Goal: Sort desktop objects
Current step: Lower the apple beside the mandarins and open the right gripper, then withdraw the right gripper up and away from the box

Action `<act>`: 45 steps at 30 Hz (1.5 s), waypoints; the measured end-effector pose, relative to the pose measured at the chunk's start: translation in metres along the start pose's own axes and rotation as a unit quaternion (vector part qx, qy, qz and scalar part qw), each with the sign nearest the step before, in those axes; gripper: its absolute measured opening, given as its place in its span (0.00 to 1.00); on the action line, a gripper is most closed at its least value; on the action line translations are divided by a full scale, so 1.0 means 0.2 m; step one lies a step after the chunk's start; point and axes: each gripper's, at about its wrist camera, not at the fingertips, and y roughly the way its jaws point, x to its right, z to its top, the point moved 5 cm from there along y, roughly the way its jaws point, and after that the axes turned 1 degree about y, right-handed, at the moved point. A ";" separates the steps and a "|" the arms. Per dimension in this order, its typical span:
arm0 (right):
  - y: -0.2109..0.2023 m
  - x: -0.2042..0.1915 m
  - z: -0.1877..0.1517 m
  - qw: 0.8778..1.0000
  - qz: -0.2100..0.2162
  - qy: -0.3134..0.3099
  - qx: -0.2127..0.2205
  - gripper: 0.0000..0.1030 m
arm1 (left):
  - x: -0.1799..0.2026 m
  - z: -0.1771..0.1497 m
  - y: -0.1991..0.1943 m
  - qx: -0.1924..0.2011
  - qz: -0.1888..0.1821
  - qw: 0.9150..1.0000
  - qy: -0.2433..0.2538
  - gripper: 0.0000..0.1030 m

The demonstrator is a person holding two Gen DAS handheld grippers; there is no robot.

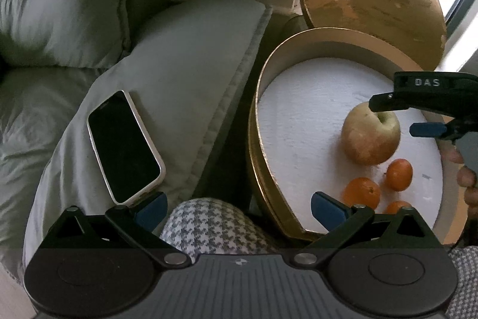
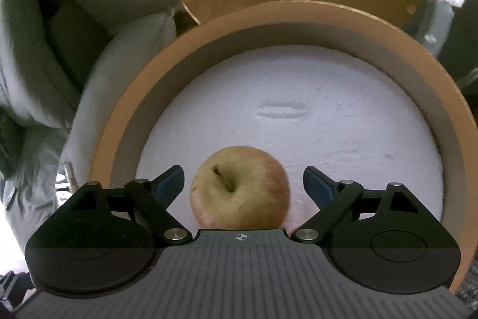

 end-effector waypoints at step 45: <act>-1.09 0.34 -0.72 0.983 0.008 0.093 0.155 0.93 | 0.52 -0.26 -0.58 0.071 0.007 0.987 0.147 0.99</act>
